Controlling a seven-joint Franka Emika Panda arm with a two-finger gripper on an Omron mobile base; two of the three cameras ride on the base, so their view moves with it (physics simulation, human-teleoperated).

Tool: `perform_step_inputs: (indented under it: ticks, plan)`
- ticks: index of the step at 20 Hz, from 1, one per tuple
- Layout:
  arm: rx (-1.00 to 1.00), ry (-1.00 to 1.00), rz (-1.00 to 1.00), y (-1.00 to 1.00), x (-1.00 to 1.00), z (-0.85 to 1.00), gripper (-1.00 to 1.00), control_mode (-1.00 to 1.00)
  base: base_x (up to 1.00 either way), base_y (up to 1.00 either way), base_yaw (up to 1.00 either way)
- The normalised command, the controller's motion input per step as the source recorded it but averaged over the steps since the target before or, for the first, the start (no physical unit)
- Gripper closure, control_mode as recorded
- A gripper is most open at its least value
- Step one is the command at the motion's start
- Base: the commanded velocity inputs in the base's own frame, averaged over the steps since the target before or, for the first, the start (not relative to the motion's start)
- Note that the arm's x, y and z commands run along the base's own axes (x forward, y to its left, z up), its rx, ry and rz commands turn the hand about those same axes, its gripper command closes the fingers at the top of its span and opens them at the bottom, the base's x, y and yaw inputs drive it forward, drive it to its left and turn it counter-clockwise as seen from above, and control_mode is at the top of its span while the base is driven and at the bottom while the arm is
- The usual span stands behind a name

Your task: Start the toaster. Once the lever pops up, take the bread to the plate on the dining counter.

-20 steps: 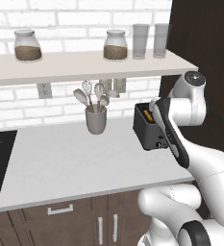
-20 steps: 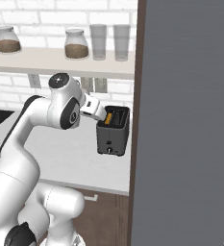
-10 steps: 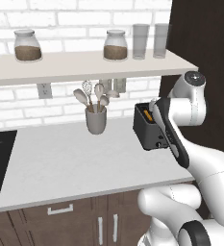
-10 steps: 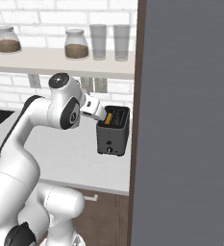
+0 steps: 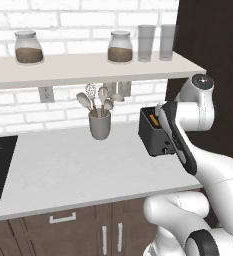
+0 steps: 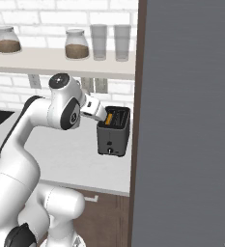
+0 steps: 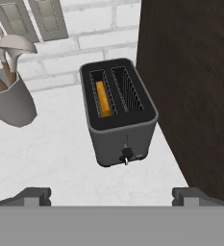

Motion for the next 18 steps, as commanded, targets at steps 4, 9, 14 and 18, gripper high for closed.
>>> perform_step_inputs:
  ticks: [4, 9, 14, 18]
  plan:
    - [0.00, 0.00, 0.00, 0.00, 0.00, 0.00, -1.00, -1.00, 0.00, 0.00, 0.00]
    - [0.00, 0.00, 0.00, 0.00, 0.00, 0.00, -1.00, -1.00, 0.00, 0.00, 0.00]
    - [0.00, 0.00, 0.00, 0.00, 0.00, 0.00, -1.00, -1.00, 0.00, 0.00, 0.00]
    - [0.00, 0.00, 0.00, 0.00, 0.00, 0.00, -1.00, -1.00, 0.00, 0.00, 0.00]
